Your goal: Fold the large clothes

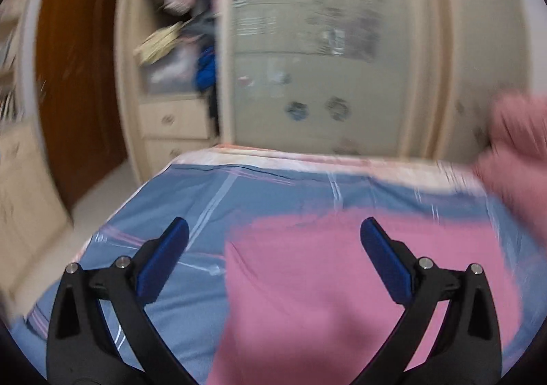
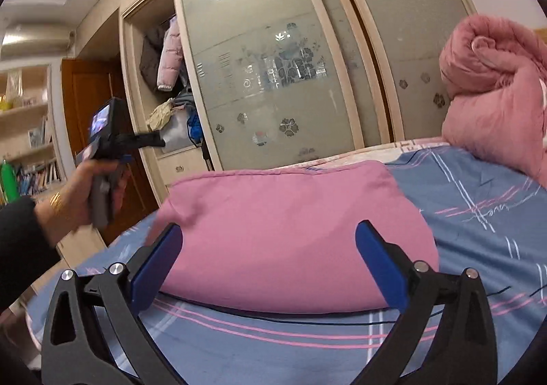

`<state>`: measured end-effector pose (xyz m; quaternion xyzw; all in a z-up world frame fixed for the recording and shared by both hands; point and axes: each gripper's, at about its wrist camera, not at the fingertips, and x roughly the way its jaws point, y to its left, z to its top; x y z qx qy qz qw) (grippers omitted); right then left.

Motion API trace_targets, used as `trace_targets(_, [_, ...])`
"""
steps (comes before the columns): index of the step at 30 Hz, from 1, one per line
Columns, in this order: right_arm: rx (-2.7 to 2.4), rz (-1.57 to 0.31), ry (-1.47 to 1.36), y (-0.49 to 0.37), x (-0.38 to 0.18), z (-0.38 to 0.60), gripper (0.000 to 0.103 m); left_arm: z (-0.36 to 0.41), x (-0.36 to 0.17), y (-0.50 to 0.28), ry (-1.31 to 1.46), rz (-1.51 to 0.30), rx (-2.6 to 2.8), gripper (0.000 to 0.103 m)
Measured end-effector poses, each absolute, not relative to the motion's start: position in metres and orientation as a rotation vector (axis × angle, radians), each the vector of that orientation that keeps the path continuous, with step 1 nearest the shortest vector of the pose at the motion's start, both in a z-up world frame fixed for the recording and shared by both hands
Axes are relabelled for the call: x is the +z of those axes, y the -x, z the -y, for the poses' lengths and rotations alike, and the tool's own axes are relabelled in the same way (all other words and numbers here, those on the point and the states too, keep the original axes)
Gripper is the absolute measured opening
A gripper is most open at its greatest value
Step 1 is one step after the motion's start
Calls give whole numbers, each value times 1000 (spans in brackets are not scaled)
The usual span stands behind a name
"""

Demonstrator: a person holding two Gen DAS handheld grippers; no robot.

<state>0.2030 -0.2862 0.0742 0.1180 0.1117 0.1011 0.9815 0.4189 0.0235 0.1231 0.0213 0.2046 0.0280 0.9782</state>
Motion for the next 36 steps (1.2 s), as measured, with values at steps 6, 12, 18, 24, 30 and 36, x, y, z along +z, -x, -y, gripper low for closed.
trace_targets(6, [171, -318, -241, -223, 50, 292, 101, -3, 33, -465, -81, -579, 112, 101])
trace_targets(12, [169, -387, -259, -235, 38, 293, 101, -28, -12, -562, -79, -787, 253, 101])
trace_targets(18, [200, -404, -262, -242, 37, 292, 101, -37, -31, -573, -39, -805, 267, 101])
trace_targets(24, [202, -397, -302, -238, 41, 297, 101, -17, 23, -554, -190, -590, 265, 101])
trace_targets(30, [213, -419, -307, -241, 39, 299, 101, -40, -25, -597, -121, -855, 355, 101])
trace_targets(36, [219, -408, -332, -242, 41, 305, 101, 3, -7, -592, -369, -700, 527, 101])
